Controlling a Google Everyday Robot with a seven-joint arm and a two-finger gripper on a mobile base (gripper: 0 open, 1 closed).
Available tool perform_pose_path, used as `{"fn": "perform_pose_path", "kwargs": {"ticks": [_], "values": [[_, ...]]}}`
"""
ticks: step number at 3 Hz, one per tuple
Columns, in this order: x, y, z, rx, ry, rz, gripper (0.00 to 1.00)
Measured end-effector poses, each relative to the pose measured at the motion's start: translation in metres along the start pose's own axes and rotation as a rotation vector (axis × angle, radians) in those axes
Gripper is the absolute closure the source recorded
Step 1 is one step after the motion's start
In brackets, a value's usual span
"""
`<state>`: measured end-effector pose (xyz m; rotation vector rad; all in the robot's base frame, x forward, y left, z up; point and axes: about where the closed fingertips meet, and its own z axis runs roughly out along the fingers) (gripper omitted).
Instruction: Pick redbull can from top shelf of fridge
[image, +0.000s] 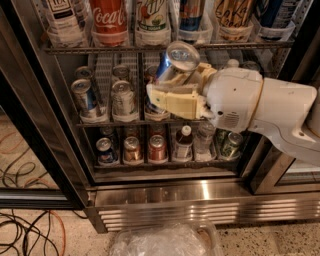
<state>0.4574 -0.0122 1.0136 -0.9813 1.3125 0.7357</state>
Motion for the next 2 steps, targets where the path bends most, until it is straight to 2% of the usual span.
{"fn": "perform_pose_path", "kwargs": {"ticks": [1,2], "values": [[-0.0025,0.0185,-0.0158,-0.044,0.029,0.015,1.00],[-0.0037,0.0218,-0.0154,-0.055,0.028,0.015,1.00]]}}
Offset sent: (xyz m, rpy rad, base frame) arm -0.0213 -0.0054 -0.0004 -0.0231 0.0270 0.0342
